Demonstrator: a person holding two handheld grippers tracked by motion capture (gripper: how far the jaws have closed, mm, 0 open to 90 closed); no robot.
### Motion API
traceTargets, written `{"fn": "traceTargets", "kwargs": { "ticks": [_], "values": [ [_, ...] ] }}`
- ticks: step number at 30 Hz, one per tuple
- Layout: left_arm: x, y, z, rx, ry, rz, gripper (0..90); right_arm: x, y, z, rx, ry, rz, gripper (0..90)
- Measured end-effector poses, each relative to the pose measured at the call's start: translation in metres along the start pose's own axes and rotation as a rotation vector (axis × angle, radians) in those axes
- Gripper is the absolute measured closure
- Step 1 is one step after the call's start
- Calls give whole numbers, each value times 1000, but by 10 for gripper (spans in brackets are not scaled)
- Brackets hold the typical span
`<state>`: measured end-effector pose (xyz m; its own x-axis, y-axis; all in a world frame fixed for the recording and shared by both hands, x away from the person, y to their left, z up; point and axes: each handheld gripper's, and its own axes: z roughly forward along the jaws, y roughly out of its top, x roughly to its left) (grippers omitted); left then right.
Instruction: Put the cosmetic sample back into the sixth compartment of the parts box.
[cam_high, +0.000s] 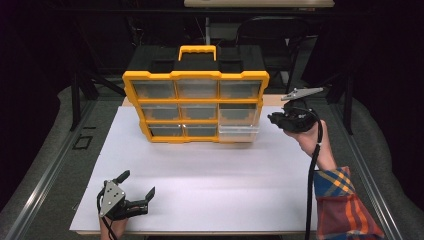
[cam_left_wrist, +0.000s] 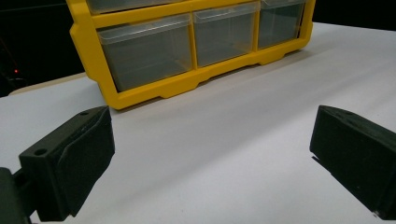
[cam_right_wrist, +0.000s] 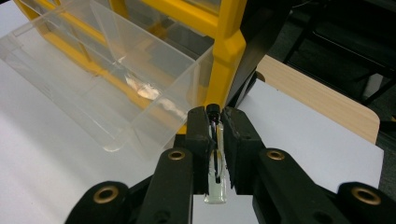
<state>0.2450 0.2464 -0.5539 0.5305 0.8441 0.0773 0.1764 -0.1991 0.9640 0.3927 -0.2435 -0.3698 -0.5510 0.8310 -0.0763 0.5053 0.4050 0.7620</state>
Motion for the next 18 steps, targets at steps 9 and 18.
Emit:
{"fn": "traceTargets", "kwargs": {
  "ticks": [9,18],
  "values": [
    [0,0,0,-1,0,0,0,0,11,-3,-20,-8,-6,809],
    [0,0,0,-2,1,1,0,4,24,-6,-38,-5,-30,808]
  ]
}}
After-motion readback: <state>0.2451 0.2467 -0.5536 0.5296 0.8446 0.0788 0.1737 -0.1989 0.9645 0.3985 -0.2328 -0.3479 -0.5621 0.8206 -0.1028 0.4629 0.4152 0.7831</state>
